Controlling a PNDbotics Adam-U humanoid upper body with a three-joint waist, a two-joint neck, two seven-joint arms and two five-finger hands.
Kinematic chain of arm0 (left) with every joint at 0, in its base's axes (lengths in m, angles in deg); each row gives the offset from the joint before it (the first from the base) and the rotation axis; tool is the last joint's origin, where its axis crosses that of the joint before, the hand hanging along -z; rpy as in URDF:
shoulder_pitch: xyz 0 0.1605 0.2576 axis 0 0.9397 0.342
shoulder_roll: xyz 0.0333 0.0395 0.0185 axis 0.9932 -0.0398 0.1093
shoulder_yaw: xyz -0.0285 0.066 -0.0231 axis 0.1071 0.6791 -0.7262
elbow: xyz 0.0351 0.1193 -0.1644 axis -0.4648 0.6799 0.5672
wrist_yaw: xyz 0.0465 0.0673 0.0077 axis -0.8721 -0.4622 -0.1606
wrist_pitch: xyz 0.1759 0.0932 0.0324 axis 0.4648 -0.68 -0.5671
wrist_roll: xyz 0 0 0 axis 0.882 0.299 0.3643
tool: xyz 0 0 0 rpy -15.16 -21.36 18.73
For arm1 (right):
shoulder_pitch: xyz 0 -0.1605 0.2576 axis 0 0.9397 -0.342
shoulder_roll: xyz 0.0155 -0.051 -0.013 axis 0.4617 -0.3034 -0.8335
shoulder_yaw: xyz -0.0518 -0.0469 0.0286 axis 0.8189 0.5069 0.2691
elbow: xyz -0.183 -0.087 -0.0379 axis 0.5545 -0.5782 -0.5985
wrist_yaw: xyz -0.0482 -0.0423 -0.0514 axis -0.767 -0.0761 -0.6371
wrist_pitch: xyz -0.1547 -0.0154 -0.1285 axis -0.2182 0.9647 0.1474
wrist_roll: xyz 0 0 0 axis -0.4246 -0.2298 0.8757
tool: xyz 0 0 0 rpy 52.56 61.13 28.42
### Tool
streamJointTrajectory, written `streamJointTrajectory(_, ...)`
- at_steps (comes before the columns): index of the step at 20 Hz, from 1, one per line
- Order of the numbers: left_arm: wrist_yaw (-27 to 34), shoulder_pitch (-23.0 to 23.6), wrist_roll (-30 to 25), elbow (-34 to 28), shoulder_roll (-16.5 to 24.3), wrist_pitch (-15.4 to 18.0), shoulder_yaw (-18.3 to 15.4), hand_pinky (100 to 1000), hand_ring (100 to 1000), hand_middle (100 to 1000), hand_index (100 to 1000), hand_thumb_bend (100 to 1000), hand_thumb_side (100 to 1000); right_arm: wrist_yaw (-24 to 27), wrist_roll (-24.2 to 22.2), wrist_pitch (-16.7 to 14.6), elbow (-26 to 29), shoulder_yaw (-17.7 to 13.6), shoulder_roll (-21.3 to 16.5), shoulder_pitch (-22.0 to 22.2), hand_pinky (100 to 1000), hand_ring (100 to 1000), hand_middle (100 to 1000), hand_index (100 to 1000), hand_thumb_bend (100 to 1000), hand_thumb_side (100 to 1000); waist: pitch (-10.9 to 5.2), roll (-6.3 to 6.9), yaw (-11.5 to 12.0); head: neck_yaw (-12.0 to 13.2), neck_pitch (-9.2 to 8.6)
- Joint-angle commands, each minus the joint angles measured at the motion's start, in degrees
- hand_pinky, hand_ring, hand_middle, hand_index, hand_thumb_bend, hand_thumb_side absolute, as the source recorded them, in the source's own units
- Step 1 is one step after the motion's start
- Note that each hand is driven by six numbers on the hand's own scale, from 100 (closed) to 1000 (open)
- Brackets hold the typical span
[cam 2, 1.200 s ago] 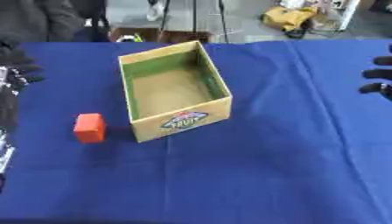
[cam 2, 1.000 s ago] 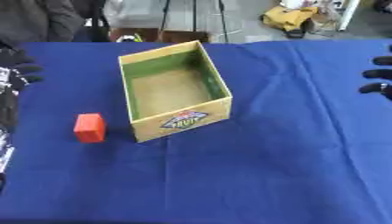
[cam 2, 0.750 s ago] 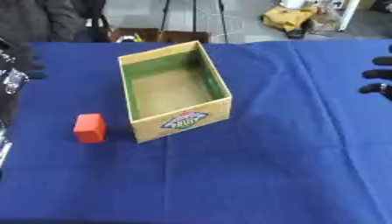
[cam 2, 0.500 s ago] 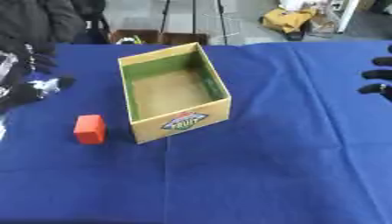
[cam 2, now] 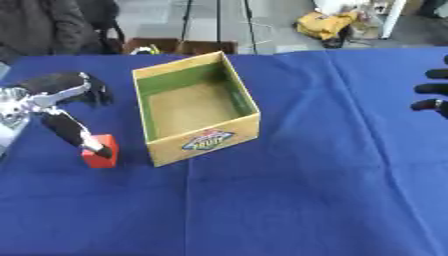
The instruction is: Pick up objects on the table and place them in the box.
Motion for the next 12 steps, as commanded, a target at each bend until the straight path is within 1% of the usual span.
streamJointTrajectory(1,-2.2,-0.3,-0.9,1.5,1.7,0.3,-0.4,673,599,613,762,939,396,0.3,-0.1,0.0,0.5,-0.2,-1.6,-0.5,536,651,669,832,130,558,-0.7,0.03,0.0,0.0,-0.5)
streamJointTrajectory(5,-3.8,-0.1,-0.2,4.1,1.1,0.6,-0.1,673,600,613,761,924,386,0.3,-0.2,0.0,0.6,-0.1,-1.6,-0.6,536,651,669,832,129,558,-0.63,0.01,0.0,0.1,-0.61)
streamJointTrajectory(12,-4.8,-0.2,1.1,8.2,-0.9,1.1,0.2,669,596,608,757,900,376,0.4,-0.2,0.0,0.6,-0.1,-1.4,-0.8,536,651,669,832,129,558,-0.45,-0.27,-0.1,0.3,-0.68)
